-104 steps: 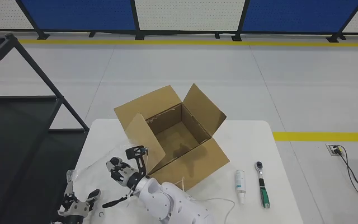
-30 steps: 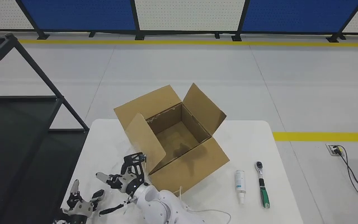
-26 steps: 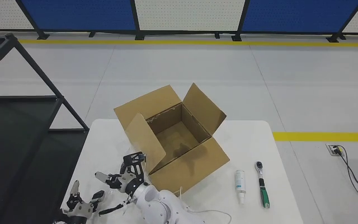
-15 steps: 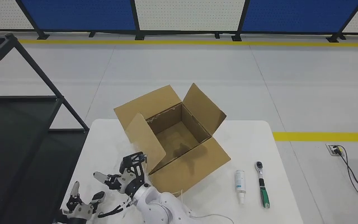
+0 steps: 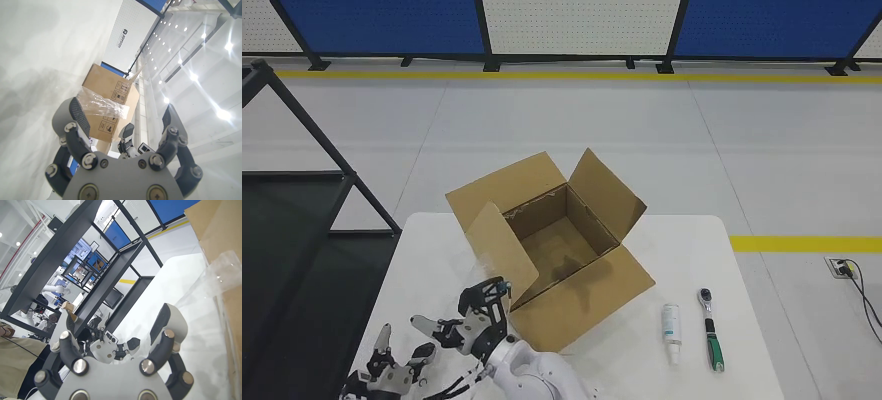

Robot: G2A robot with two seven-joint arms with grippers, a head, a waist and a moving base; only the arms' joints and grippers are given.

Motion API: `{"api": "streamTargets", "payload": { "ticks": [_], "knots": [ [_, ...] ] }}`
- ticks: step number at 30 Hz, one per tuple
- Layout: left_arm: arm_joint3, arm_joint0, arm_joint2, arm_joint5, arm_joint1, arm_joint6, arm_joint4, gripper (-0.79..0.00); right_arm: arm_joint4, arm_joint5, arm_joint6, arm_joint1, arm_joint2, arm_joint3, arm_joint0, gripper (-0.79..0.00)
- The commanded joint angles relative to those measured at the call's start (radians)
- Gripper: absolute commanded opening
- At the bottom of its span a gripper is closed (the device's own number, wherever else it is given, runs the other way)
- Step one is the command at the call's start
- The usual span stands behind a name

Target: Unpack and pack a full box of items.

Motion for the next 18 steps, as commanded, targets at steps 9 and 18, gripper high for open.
{"api": "streamTargets", "payload": {
  "ticks": [9,18],
  "knots": [
    [-0.009,0.017,0.014,-0.017,0.008,-0.110,0.076,0.000,-0.174,-0.077,0.121,0.070,0.117,-0.306,-0.147,0.000],
    [-0.039,0.044,0.021,-0.054,0.017,-0.203,0.144,0.000,-0.083,-0.151,0.471,0.134,0.329,-0.626,-0.266,0.000]
  ]
}}
